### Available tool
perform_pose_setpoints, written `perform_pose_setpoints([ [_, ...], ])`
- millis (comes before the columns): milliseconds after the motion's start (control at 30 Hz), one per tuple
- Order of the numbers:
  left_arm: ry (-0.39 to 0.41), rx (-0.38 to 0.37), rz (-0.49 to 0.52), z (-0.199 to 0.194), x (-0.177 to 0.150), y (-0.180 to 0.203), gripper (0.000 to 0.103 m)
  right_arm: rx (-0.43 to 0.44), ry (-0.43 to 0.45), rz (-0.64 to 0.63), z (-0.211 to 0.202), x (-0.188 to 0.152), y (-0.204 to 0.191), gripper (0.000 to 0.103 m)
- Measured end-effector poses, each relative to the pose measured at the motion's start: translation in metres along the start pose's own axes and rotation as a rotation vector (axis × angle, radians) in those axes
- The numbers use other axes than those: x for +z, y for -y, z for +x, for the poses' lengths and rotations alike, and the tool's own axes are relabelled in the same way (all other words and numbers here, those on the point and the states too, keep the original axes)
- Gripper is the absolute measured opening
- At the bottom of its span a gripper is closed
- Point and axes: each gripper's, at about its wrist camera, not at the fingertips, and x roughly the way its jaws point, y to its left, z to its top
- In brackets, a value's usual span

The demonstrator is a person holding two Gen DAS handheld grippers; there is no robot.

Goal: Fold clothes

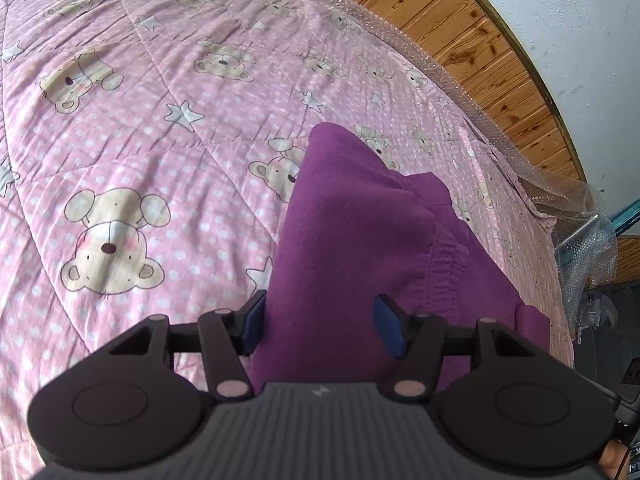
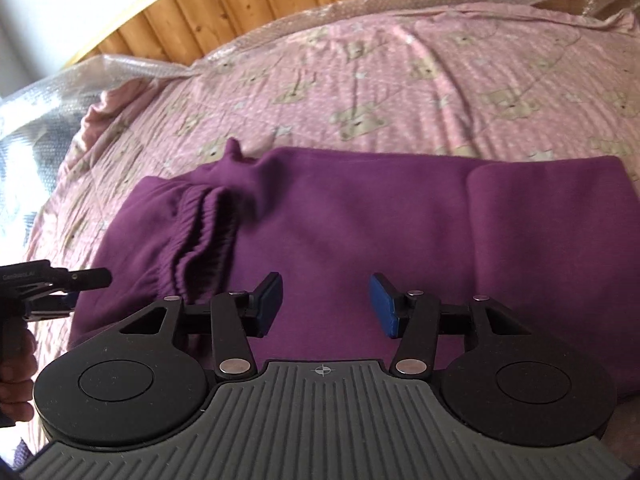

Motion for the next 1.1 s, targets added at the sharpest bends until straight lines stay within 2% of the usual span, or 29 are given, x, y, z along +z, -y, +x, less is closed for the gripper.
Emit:
perform_pose_setpoints([
  [100,0.0,0.01,0.005,0.001,0.0,0.002,0.059,-0.061,0.059,0.05,-0.02,0.003,0.029,0.058],
  [200,-0.003,0.018,0.003,0.001,0.001,0.004,0.059,-0.092,0.06,0.117,-0.027,0.003,0.06,0.059],
  [333,-0.005,0.034,0.004,0.001,0.003,0.006,0.06,-0.112,0.076,0.137,-0.035,0.002,0.076,0.059],
  [433,-0.007,0.046,0.011,0.001,0.003,0.009,0.062,0.066,0.057,0.187,-0.028,0.007,0.064,0.059],
  [533,-0.004,0.049,0.028,-0.002,0.003,0.013,0.064,0.305,-0.043,0.186,0.004,0.006,0.018,0.06],
  [600,-0.001,0.051,0.04,-0.004,0.002,0.015,0.064,0.384,-0.104,0.157,0.03,-0.001,-0.016,0.061],
  [667,0.001,0.052,0.05,-0.007,0.002,0.017,0.064,0.383,-0.154,0.118,0.054,-0.012,-0.044,0.061],
  [733,0.005,0.05,0.056,-0.011,0.0,0.015,0.065,0.359,-0.109,0.087,0.059,-0.018,-0.062,0.066],
  [800,0.015,0.042,0.053,-0.016,0.0,0.014,0.065,0.347,-0.104,0.085,0.059,-0.018,-0.074,0.07],
  [900,0.033,0.027,0.047,-0.023,0.0,0.012,0.065,0.339,-0.115,0.072,0.062,-0.018,-0.085,0.034],
  [1000,0.051,0.012,0.04,-0.029,0.001,0.011,0.065,0.275,-0.095,0.015,0.057,-0.016,-0.093,0.031],
  [1100,0.081,-0.007,0.054,-0.037,0.005,0.015,0.066,0.187,-0.009,0.008,0.025,-0.001,-0.08,0.027],
])
